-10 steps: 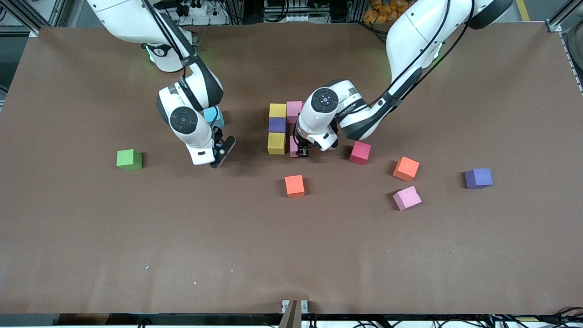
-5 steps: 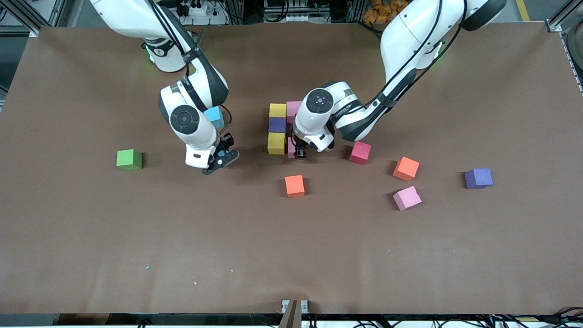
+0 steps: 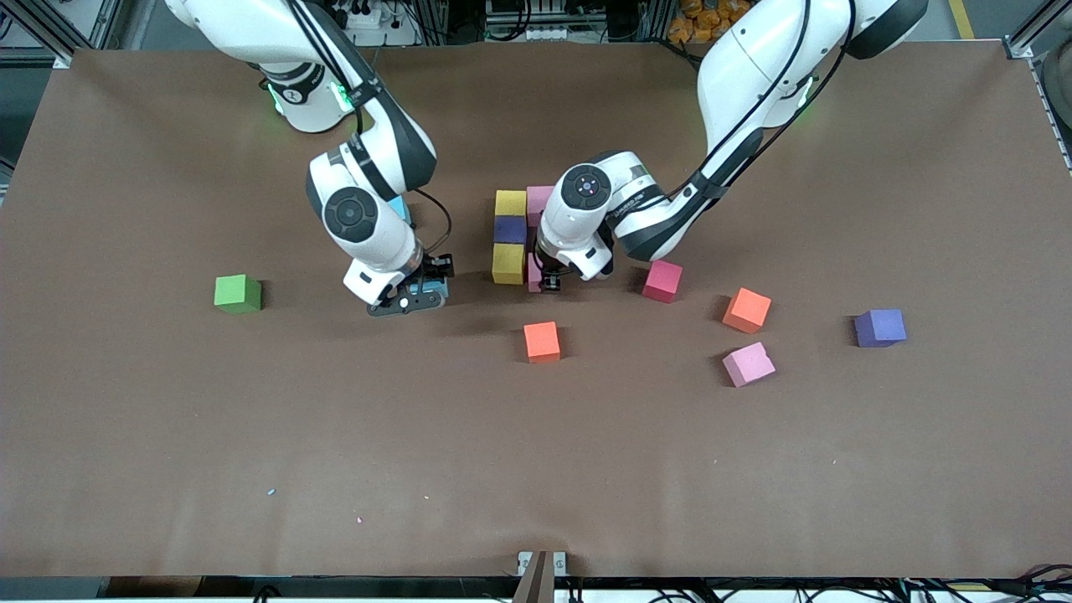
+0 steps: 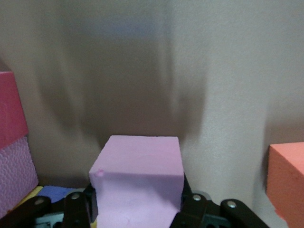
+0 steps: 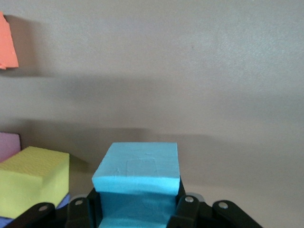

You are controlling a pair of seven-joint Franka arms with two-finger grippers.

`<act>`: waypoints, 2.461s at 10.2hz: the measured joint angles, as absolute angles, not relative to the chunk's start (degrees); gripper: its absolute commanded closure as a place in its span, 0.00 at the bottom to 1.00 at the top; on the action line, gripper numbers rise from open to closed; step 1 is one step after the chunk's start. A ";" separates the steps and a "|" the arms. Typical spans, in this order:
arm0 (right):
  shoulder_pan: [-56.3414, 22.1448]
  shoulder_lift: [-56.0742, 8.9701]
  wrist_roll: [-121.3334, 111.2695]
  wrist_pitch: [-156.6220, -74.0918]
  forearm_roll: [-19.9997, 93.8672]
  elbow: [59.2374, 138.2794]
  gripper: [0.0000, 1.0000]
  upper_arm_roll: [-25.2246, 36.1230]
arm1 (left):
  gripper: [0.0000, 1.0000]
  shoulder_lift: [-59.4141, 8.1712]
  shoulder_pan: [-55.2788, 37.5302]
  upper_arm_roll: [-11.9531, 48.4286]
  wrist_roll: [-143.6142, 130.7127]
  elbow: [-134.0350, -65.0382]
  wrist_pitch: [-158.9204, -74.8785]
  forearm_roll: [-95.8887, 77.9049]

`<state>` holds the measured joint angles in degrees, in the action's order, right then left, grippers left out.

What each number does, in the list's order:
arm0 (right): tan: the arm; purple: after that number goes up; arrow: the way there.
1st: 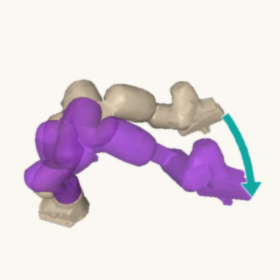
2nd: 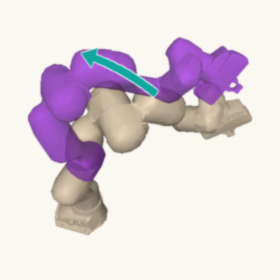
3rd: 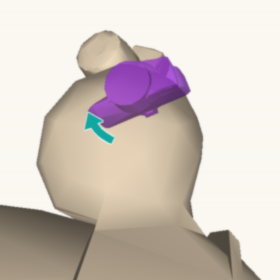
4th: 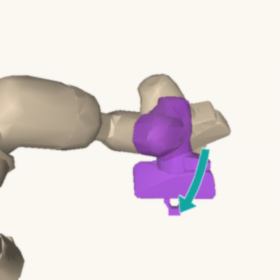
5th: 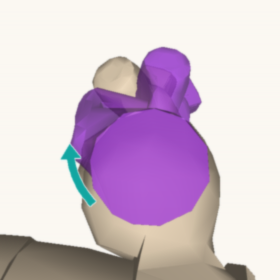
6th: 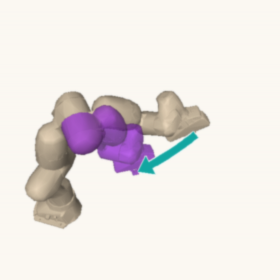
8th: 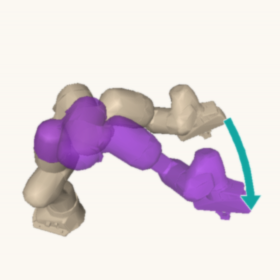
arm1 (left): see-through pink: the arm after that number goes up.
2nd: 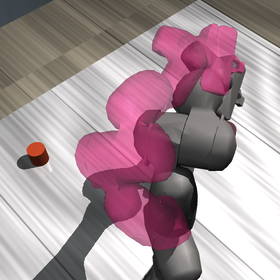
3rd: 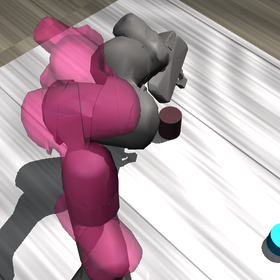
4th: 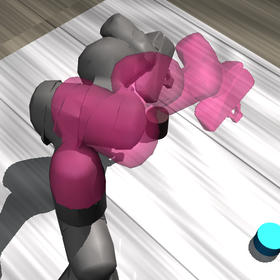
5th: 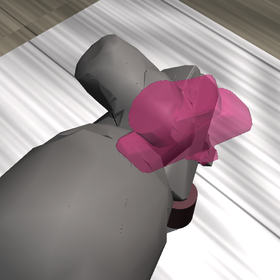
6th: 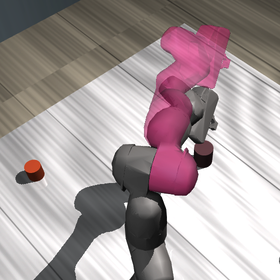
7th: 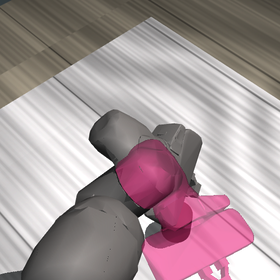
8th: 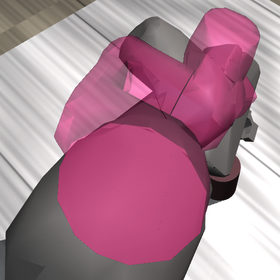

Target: Arrange 11 blocks into digit 3

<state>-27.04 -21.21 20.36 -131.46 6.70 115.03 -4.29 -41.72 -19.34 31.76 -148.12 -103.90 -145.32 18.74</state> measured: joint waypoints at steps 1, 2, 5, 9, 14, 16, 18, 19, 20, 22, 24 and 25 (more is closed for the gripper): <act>-27.02 -21.72 20.84 -131.46 6.73 114.64 1.00 -4.25 | 1.00 -41.82 -19.61 31.76 -148.12 -103.85 -145.32 18.74; -26.96 -22.01 21.08 -131.46 6.75 114.49 1.00 -4.20 | 1.00 -41.82 -19.74 31.76 -148.12 -103.83 -145.32 18.74; -26.94 -22.41 21.16 -131.44 6.76 113.85 1.00 -4.16 | 1.00 -41.83 -19.76 31.75 -148.12 -103.82 -145.32 18.75; -27.17 -23.13 21.16 -131.38 6.77 113.08 1.00 -4.65 | 1.00 -41.84 -19.78 31.75 -148.12 -103.82 -145.32 18.84; -27.69 -24.67 21.97 -131.38 6.81 111.37 1.00 -4.98 | 0.92 -41.85 -20.24 31.75 -148.12 -103.82 -145.32 18.91; -28.57 -25.06 25.41 -131.37 6.86 110.17 1.00 -5.60 | 0.00 -41.85 -20.25 31.73 -148.12 -103.82 -145.32 18.91; -28.94 -25.98 26.83 -131.37 6.86 108.92 1.00 -6.34 | 0.00 -41.96 -20.52 31.73 -148.09 -103.83 -145.31 20.05; -28.94 -26.63 27.10 -131.40 6.88 107.95 1.00 -6.31 | 0.00 -42.12 -20.71 31.71 -148.11 -103.83 -145.31 20.45; -28.93 -27.42 28.27 -131.40 6.90 106.47 1.00 -6.28 | 0.00 -42.15 -20.82 31.68 -148.11 -103.83 -145.31 20.54; -28.93 -29.60 30.86 -131.35 6.89 102.85 1.00 -6.28 | 0.00 -42.10 -20.80 31.63 -148.11 -103.66 -145.14 20.72; -28.93 -31.92 31.54 -129.50 6.66 98.83 1.00 -6.27 | 0.00 -41.13 -20.47 31.62 -148.10 -103.52 -143.95 20.97; -28.96 -33.12 33.08 -128.33 6.49 96.71 1.00 -6.26 | 0.00 -39.74 -19.80 31.96 -148.00 -103.92 -143.41 20.97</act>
